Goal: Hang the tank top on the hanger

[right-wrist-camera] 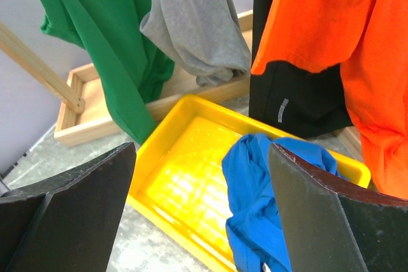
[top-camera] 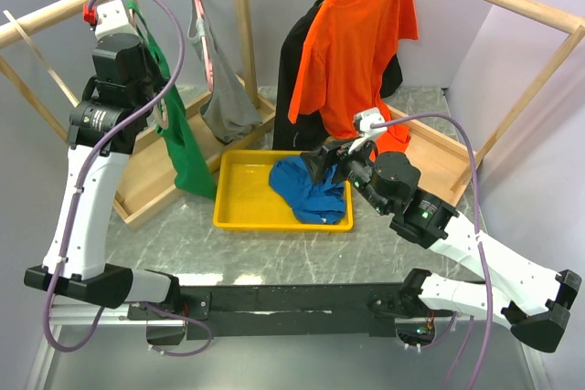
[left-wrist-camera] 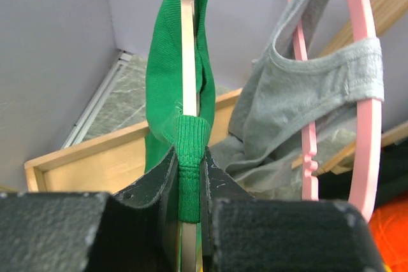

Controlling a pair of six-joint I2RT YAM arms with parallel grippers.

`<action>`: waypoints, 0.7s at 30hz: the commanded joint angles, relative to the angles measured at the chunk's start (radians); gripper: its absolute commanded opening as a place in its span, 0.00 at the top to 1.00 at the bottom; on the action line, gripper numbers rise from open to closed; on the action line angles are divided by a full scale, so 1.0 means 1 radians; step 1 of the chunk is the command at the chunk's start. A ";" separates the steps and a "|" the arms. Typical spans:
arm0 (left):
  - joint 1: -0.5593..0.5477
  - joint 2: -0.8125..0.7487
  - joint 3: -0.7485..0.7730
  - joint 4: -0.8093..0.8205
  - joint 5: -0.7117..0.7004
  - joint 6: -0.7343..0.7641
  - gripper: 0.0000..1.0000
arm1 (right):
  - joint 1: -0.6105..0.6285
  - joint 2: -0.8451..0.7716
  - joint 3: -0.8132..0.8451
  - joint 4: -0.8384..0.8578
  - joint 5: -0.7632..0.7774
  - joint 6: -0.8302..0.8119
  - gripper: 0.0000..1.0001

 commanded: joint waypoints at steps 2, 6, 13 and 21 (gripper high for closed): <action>-0.037 0.010 0.031 0.132 -0.152 -0.002 0.99 | 0.001 0.001 0.060 -0.032 -0.003 0.001 0.09; -0.088 0.038 0.046 0.154 -0.264 0.027 0.99 | 0.000 0.011 0.075 -0.055 -0.001 0.001 0.09; -0.099 0.076 0.048 0.186 -0.300 0.044 0.99 | 0.000 0.028 0.094 -0.078 0.003 0.004 0.09; -0.100 0.131 0.046 0.195 -0.257 0.044 0.99 | 0.003 0.030 0.083 -0.079 0.012 0.007 0.09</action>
